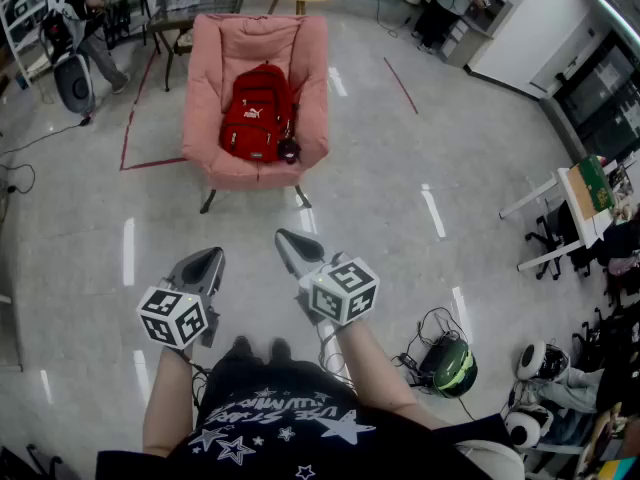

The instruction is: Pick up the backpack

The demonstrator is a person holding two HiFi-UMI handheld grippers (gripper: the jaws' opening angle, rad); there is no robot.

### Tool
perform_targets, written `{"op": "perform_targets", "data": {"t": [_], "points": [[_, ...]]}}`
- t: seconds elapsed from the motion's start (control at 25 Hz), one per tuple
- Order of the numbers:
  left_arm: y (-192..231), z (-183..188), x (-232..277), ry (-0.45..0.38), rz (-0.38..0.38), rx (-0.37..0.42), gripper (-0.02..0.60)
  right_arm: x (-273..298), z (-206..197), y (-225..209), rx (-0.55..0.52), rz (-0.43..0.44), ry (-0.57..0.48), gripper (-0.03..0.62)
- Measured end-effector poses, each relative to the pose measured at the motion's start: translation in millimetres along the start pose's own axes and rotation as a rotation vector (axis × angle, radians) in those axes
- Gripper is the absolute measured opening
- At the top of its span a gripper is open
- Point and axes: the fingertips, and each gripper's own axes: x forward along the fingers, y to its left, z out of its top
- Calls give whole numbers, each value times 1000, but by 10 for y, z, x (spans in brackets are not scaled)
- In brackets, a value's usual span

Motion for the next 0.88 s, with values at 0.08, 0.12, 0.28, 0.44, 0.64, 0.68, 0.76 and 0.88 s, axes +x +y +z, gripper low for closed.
{"op": "perform_targets", "data": {"t": [0.08, 0.12, 0.28, 0.44, 0.64, 0.68, 0.76, 0.88], "points": [[-14, -8, 1, 0, 7, -7, 9, -30, 5, -45, 10, -4, 2, -1], [-21, -12, -1, -1, 8, -12, 9, -50, 12, -59, 17, -4, -1, -1], [-21, 2, -2, -7, 7, -18, 9, -110, 32, -101, 15, -9, -10, -2], [-11, 24, 46, 0, -2, 0, 9, -155, 6, -149, -10, -27, -4, -2], [-44, -6, 126, 17, -18, 14, 9, -209, -39, -252, -16, -49, 4, -2], [-52, -12, 130, 21, -22, 17, 9, -213, -42, -263, -17, -52, 6, -2], [-55, -32, 126, 31, -26, 19, 9, -218, -49, -277, -25, -60, 12, -2], [-39, -96, 91, 46, -22, 6, 9, -255, -93, -274, -18, -65, 8, -2]]}}
